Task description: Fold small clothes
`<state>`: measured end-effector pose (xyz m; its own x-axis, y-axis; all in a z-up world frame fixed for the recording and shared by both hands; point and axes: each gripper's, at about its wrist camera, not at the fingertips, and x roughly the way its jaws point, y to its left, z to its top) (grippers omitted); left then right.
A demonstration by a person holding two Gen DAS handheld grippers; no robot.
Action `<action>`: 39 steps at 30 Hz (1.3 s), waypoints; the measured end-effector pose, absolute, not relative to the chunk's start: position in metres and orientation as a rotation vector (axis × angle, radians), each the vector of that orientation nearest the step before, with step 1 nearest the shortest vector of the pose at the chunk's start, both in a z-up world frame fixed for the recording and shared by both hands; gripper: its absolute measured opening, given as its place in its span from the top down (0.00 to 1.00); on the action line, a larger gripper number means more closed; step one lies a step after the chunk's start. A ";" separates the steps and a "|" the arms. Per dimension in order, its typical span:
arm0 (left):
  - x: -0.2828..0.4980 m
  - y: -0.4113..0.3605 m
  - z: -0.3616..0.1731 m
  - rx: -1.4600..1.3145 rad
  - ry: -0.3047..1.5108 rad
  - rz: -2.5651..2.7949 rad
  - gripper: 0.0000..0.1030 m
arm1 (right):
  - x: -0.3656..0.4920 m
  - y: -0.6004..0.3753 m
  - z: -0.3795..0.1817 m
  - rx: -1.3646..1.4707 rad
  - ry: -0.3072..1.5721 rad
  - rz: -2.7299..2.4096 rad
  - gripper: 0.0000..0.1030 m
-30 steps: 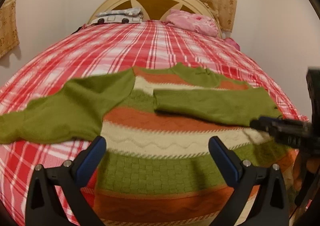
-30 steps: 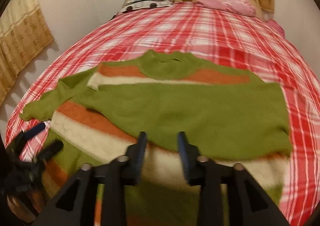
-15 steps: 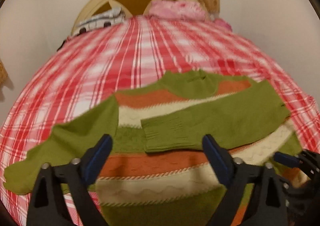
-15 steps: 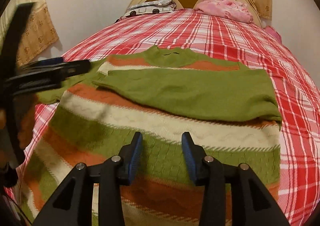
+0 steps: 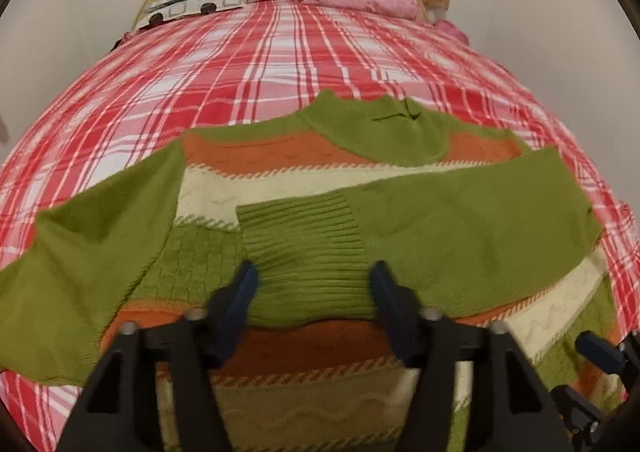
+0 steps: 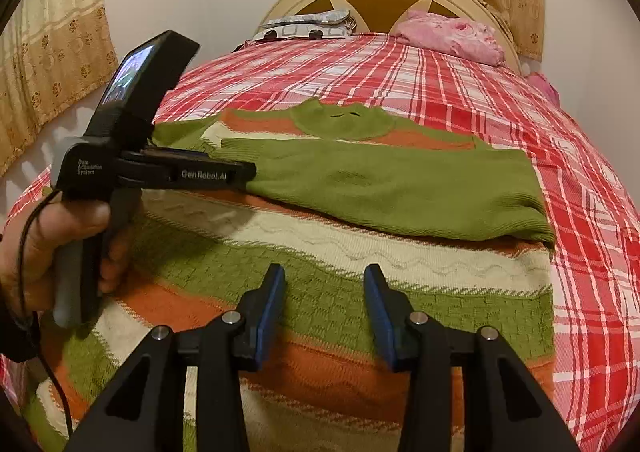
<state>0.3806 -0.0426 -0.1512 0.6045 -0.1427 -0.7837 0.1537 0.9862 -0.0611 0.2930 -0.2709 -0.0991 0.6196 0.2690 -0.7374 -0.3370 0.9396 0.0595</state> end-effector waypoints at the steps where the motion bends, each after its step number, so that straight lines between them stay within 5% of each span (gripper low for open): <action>1: 0.380 -0.042 -0.149 0.028 0.890 -0.162 0.86 | 0.293 -0.270 -0.101 -0.088 0.837 0.348 0.58; 2: 0.378 -0.042 -0.146 0.043 0.877 -0.159 0.93 | 0.293 -0.270 -0.104 -0.089 0.849 0.346 0.54; 20: 0.367 0.002 -0.138 -0.074 0.810 -0.152 0.95 | 0.294 -0.269 -0.120 -0.086 0.897 0.327 0.43; 21: 0.366 0.001 -0.135 -0.079 0.803 -0.161 0.88 | 0.294 -0.267 -0.120 -0.094 0.897 0.323 0.43; 24: 0.365 -0.007 -0.131 -0.062 0.794 -0.170 0.22 | 0.294 -0.265 -0.120 -0.112 0.895 0.315 0.42; 25: 0.362 -0.009 -0.129 -0.051 0.772 -0.161 0.13 | 0.293 -0.265 -0.121 -0.113 0.894 0.314 0.42; 28: 0.367 -0.019 -0.129 -0.013 0.777 -0.169 0.13 | 0.293 -0.265 -0.121 -0.110 0.893 0.313 0.42; 32: 0.378 -0.029 -0.137 0.018 0.811 -0.173 0.20 | 0.292 -0.266 -0.121 -0.110 0.893 0.313 0.42; 35: 0.384 -0.036 -0.147 0.037 0.856 -0.195 0.43 | 0.292 -0.265 -0.121 -0.110 0.893 0.313 0.41; 39: 0.382 -0.043 -0.148 0.085 0.847 -0.186 0.94 | 0.292 -0.266 -0.121 -0.110 0.894 0.313 0.41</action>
